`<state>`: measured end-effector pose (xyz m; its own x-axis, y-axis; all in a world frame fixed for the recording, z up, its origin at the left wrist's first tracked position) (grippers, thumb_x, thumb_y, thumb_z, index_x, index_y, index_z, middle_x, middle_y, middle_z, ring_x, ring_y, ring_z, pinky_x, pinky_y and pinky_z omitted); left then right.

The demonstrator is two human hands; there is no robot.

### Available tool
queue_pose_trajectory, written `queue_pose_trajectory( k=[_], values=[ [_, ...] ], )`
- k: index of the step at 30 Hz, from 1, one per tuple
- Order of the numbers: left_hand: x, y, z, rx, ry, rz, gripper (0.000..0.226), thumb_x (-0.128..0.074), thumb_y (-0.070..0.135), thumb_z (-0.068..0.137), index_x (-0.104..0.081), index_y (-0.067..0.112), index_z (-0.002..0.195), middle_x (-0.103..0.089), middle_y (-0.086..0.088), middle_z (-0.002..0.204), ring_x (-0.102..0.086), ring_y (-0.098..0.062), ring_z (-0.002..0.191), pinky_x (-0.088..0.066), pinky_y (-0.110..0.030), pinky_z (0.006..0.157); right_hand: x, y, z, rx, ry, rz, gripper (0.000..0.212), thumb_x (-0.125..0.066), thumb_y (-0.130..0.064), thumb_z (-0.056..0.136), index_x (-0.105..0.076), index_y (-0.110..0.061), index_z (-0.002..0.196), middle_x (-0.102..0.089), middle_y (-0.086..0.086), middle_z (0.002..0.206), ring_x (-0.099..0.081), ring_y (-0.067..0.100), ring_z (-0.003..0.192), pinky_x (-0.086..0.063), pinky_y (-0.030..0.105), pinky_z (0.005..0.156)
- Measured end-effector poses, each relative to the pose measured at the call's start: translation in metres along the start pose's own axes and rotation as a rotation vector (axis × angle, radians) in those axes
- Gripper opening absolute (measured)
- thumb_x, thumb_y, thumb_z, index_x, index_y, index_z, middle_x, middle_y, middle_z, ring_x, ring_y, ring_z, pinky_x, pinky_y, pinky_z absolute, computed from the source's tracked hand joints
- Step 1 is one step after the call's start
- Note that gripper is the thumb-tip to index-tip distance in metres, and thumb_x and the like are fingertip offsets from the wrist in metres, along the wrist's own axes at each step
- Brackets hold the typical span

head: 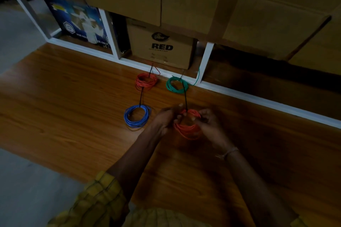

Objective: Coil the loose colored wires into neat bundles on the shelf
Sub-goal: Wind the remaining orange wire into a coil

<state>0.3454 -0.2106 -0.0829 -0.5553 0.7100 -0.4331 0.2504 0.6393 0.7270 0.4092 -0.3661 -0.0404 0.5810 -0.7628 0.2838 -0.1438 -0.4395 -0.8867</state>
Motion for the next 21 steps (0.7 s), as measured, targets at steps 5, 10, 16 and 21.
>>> queue_pose_trajectory(
  k=[5,10,16,21],
  values=[
    [0.011,0.029,0.01,-0.208,0.18,0.463,0.023,-0.054,0.024,0.109,-0.069,0.007,0.11,-0.074,-0.024,0.112,-0.069,-0.026,0.094,-0.055,-0.04,0.084,0.002,-0.001,0.035,-0.039,0.109,0.131,0.028,-0.072,-0.018,0.094,-0.058,-0.013,0.118,-0.064,0.005,0.115,-0.069,0.016,0.086,-0.056,0.021,0.054],
    [0.036,0.047,-0.004,-0.474,0.325,1.181,0.025,-0.058,0.016,0.104,-0.066,-0.001,0.121,-0.069,-0.023,0.117,-0.066,-0.039,0.104,-0.05,-0.039,0.077,-0.006,0.001,0.064,-0.029,0.133,-0.024,0.023,-0.069,-0.029,0.097,-0.06,-0.018,0.115,-0.068,0.009,0.114,-0.072,0.022,0.087,-0.062,0.033,0.068],
    [0.072,0.035,-0.035,-0.536,0.434,1.535,0.042,-0.069,0.019,0.096,-0.064,0.005,0.135,-0.058,-0.026,0.136,-0.05,-0.048,0.128,-0.04,-0.053,0.105,-0.014,0.001,0.053,0.096,0.218,-0.504,0.041,-0.067,-0.035,0.096,-0.058,-0.021,0.134,-0.058,0.005,0.132,-0.057,0.024,0.121,-0.05,0.038,0.098],
    [0.1,0.011,-0.042,-0.402,0.511,1.699,0.064,-0.05,0.044,0.093,-0.051,0.01,0.148,-0.042,-0.032,0.152,-0.035,-0.058,0.141,-0.035,-0.064,0.11,-0.033,0.0,0.034,0.418,0.207,-0.837,0.053,-0.067,-0.036,0.094,-0.051,-0.026,0.143,-0.039,0.004,0.154,-0.03,0.029,0.147,-0.033,0.046,0.118]
  ],
)
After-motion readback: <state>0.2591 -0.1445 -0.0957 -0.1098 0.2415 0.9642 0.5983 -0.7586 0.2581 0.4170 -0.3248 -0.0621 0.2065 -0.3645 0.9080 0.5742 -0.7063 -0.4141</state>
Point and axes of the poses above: each hand's wrist, its own z-axis towards the middle knuckle, its own x-axis out of the back of the hand, y = z × x, the point moved 5 cm from there along z, towards the middle knuckle
